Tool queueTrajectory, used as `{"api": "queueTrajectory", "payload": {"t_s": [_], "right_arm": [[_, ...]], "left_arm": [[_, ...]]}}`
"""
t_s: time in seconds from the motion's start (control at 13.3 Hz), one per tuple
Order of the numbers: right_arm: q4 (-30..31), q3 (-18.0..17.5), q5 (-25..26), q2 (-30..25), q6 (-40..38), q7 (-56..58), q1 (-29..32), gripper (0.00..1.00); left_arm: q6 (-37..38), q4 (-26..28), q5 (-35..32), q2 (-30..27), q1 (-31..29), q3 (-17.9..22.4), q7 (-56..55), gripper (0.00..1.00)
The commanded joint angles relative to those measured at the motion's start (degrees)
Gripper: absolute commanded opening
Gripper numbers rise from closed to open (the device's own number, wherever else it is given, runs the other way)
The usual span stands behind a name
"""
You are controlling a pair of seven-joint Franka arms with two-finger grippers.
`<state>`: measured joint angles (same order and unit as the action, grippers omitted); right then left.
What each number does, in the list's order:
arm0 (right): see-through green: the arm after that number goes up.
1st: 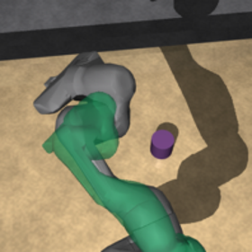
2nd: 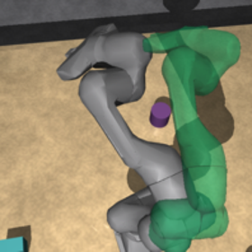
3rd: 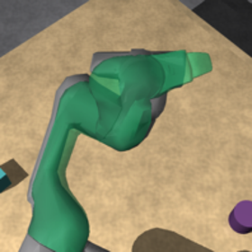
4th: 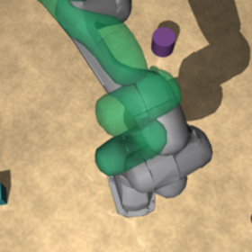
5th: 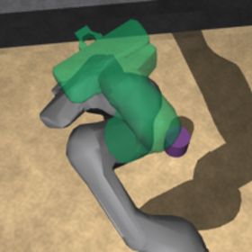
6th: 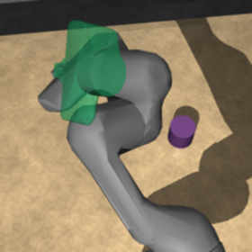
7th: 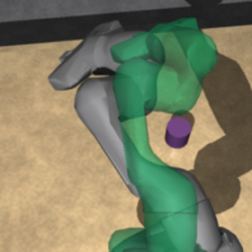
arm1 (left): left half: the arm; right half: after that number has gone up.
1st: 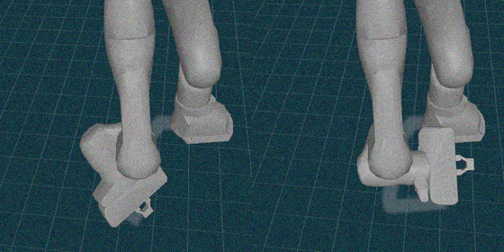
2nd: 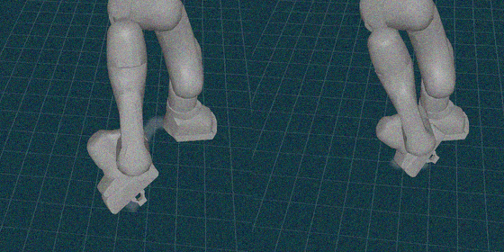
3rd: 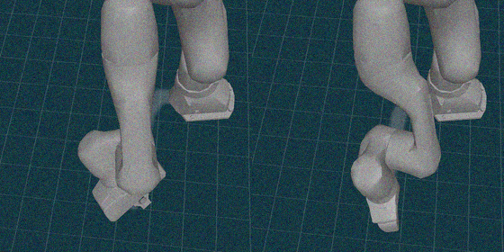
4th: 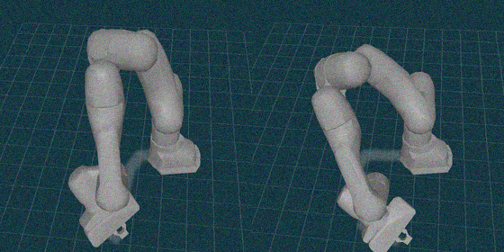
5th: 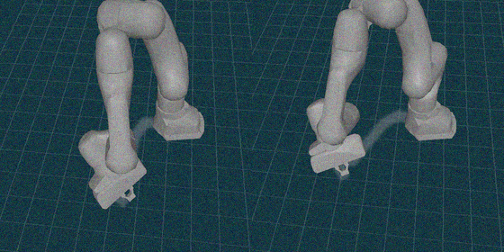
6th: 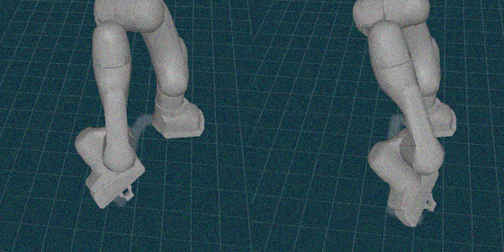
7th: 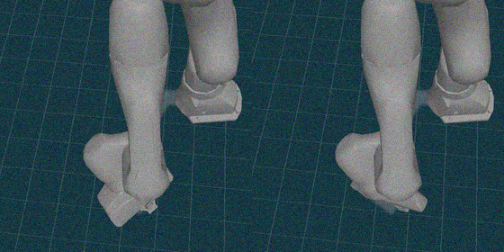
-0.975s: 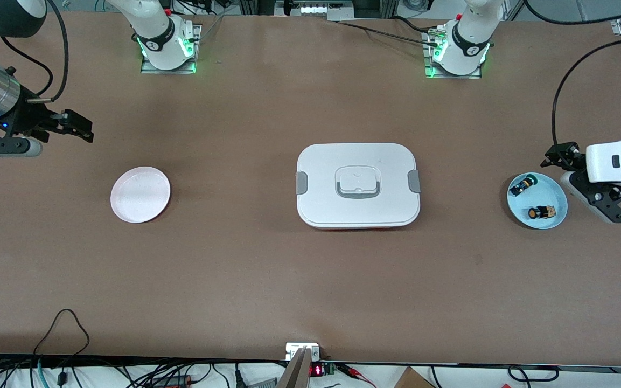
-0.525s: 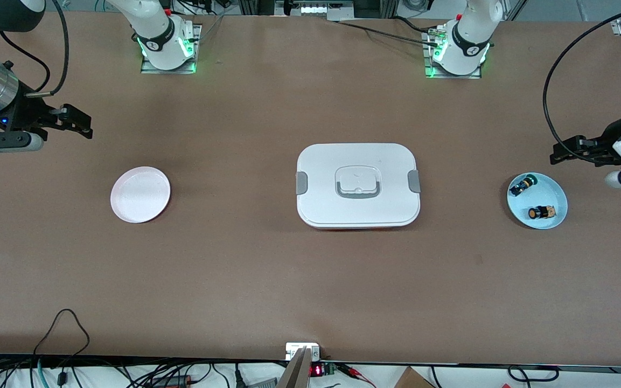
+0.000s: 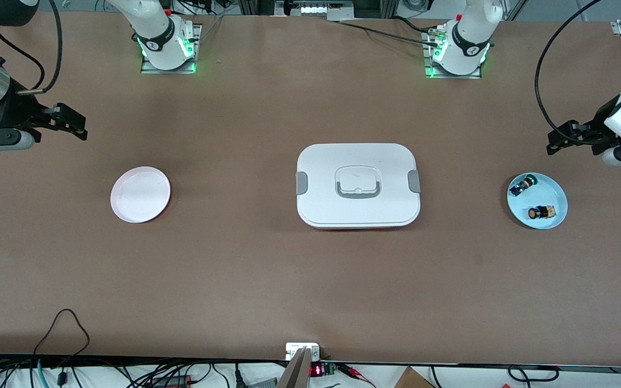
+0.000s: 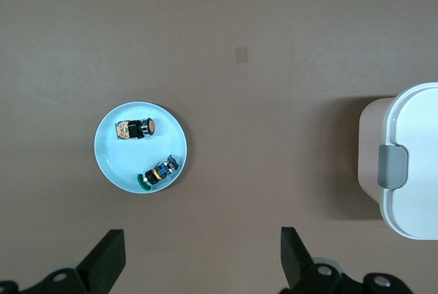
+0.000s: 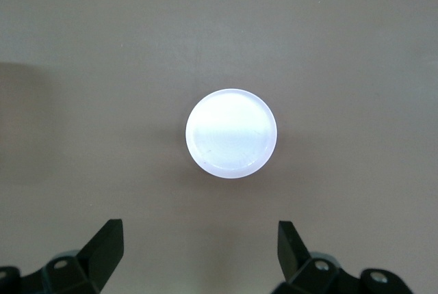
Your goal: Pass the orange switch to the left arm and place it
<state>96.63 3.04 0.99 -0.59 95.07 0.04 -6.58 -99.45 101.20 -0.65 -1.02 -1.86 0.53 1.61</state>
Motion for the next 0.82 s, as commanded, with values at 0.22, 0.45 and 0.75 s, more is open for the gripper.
{"api": "queueTrajectory", "payload": {"t_s": [0.22, 0.45, 0.75], "right_arm": [[-1.44, -0.22, -0.64, 0.68, -0.77, 1.28, 0.52, 1.00], [-1.44, -0.22, -0.64, 0.68, -0.77, 1.28, 0.52, 1.00], [-1.44, -0.22, -0.73, 0.77, -0.68, 1.28, 0.52, 1.00]], "left_arm": [[1.54, -0.82, 1.18, -0.21, 0.63, 0.35, 1.29, 1.00], [1.72, -1.27, 1.09, 0.06, 1.16, 0.17, 1.12, 1.00], [1.80, -1.27, 1.09, 0.06, 1.16, -0.01, 1.29, 1.00]]}}
